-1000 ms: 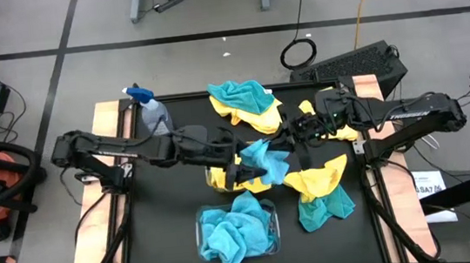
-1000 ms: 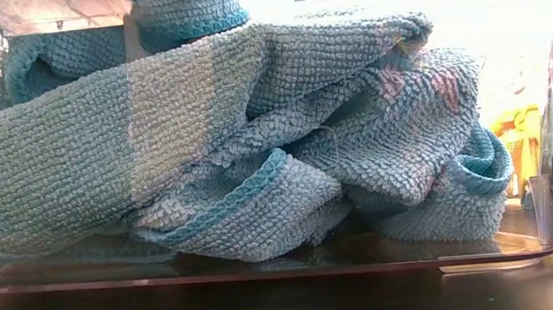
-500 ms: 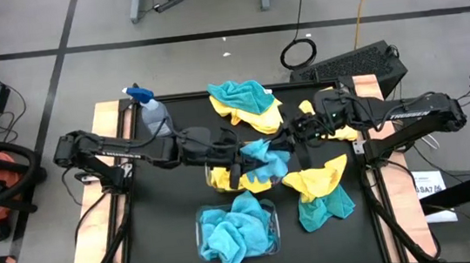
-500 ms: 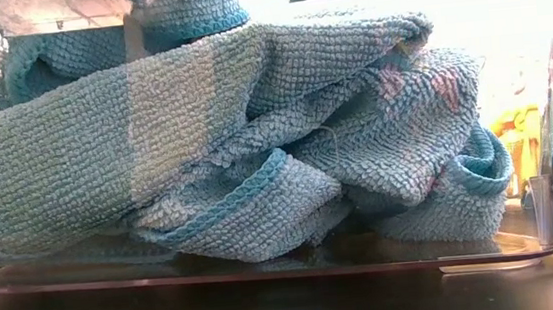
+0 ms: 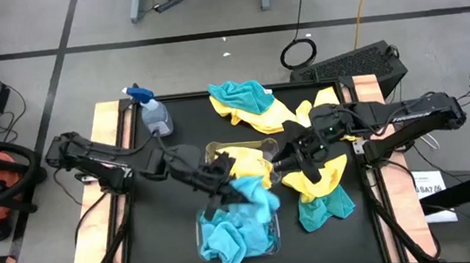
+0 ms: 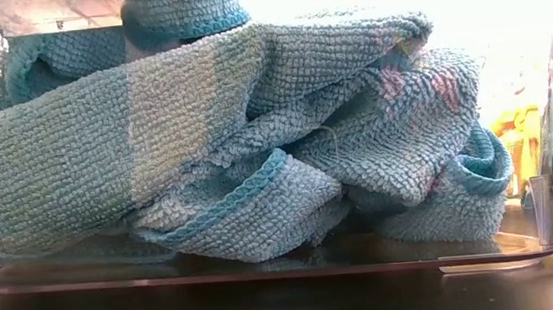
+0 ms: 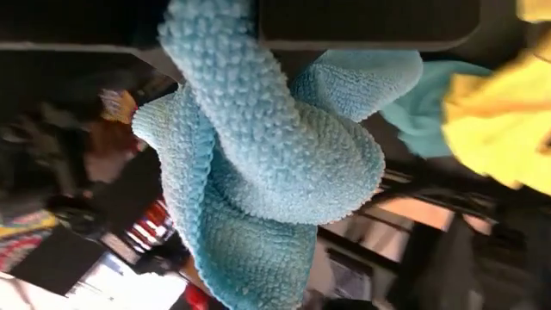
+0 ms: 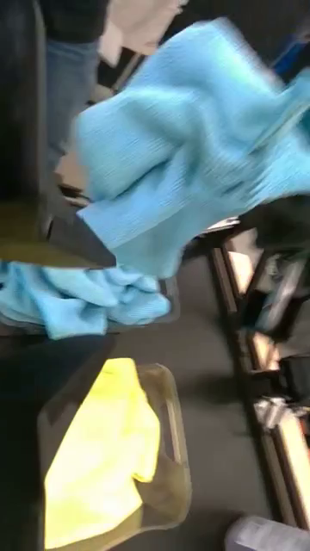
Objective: Sort microfiber towel by color & place in baskets
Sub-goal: Put the blue microfiber cloth into the bottom transparent bin
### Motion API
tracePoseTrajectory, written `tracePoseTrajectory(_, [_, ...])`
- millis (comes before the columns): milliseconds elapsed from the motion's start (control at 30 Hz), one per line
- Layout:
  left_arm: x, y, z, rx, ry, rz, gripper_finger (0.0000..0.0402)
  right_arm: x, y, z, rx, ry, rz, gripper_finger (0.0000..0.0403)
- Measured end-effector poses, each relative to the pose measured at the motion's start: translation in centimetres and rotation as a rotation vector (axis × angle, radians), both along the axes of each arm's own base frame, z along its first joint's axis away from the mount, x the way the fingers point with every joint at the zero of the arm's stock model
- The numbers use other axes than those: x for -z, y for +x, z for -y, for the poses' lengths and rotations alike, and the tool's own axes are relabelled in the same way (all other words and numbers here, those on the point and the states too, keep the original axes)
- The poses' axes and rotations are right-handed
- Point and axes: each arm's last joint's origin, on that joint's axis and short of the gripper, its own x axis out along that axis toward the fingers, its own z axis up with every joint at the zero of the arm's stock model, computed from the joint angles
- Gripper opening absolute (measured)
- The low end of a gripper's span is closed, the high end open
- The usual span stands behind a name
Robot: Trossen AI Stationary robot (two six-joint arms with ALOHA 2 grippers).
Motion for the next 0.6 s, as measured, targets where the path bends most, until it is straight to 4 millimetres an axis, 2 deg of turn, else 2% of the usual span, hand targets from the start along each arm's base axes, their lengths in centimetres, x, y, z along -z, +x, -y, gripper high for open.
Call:
tracePoseTrajectory(167, [-0.7, -1.5, 2.6, 0.086, -0.020, 0.000, 0.0013, 0.2, -0.6, -0.6, -0.037, -0.023, -0.035, 0.0192])
tracePoseTrajectory(300, [-0.1, -2.0, 4.7, 0.099, -0.012, -0.040, 0.0013, 0.4, -0.7, -1.0, -0.051, -0.023, -0.055, 0.0217])
tracePoseTrajectory(600, [4.6, -2.0, 7.1, -0.007, 0.160, -0.311, 0.0012, 1.0, -1.3, -2.1, -0.102, -0.029, -0.125, 0.0216])
